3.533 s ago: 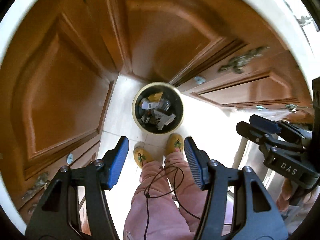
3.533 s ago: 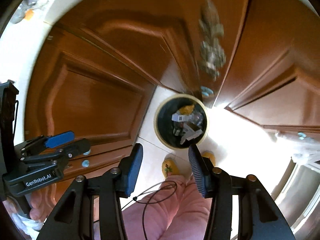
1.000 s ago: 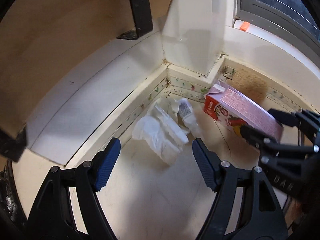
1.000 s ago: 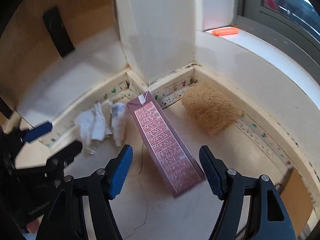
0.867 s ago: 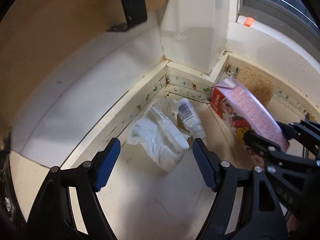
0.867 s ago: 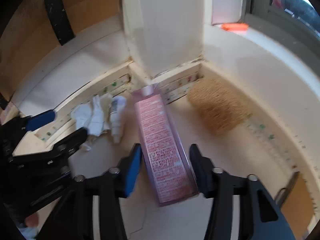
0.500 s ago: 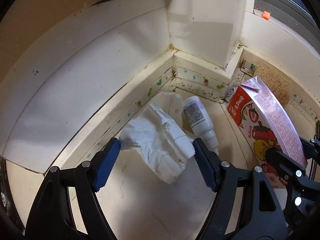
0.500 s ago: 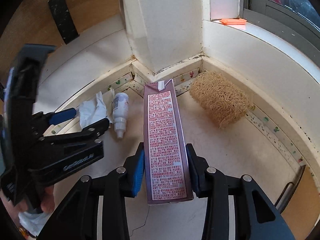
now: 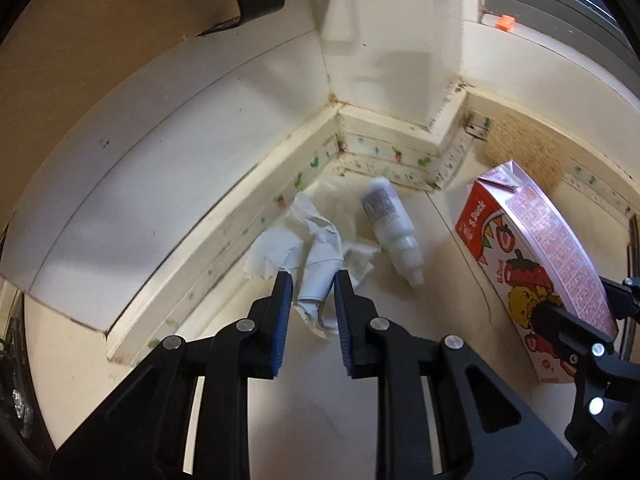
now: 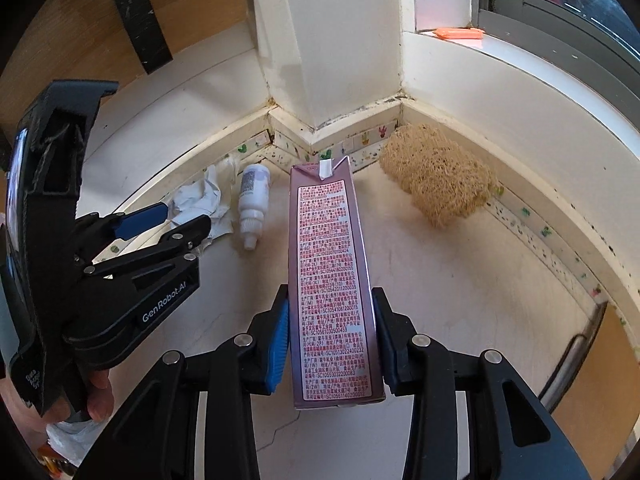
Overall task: Collect trash
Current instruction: 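Grasp the white tissue with the left tool while the right tool holds the juice box, then carry the tissue and juice box down over the floor bin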
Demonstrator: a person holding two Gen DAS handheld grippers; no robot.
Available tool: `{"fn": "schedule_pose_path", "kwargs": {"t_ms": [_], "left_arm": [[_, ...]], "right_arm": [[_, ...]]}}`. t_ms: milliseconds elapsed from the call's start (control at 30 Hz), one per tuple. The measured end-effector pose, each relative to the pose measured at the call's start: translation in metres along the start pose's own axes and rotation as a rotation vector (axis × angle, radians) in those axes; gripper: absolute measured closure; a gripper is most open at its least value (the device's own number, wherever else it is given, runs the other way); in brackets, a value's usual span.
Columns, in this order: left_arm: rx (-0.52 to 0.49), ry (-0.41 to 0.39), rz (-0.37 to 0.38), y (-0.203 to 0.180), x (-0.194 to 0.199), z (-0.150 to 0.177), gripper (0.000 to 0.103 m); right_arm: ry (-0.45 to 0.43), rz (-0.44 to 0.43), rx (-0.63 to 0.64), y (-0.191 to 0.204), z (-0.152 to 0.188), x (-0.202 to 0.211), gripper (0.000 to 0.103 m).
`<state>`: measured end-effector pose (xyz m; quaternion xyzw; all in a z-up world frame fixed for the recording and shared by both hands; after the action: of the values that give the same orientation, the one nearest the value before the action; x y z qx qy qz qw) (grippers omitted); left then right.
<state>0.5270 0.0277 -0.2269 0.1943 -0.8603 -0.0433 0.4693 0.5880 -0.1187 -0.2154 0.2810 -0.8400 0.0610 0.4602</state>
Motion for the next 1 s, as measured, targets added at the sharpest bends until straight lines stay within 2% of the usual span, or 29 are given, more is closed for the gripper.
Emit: {"fn": "schedule_pose_path", "kwargs": {"t_ms": [300,500,733,1000], "left_arm": [[-0.013,-0.021,0.042,0.005,0.035,0.021,0.085],[-0.03,-0.06,0.08,0.015,0.08,0.045,0.085],[-0.046,-0.094,0.14,0.051,0.142,0.1,0.085],[-0.048,-0.091,0.217,0.104,0.203,0.173,0.085]], "right_arm": [[-0.019,-0.014,-0.004,0.016,0.021,0.028,0.066],[-0.039,-0.025,-0.007,0.039,0.037,0.053,0.066],[-0.071,-0.036,-0.022,0.081,0.073,0.1,0.066],[-0.089,-0.061,-0.082,0.143,0.137,0.156,0.066]]}}
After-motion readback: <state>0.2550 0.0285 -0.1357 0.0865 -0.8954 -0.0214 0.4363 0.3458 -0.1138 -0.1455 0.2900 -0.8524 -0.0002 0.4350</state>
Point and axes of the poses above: each gripper's, at about its wrist camera, not at the fingertips, and x roughly against the way its jaws point, y to its left, z to its underside, the point moved 6 cm from there along -x, roughly the way its jaws point, and after that the axes turned 7 degrees about -x, right-handed, at the moved point
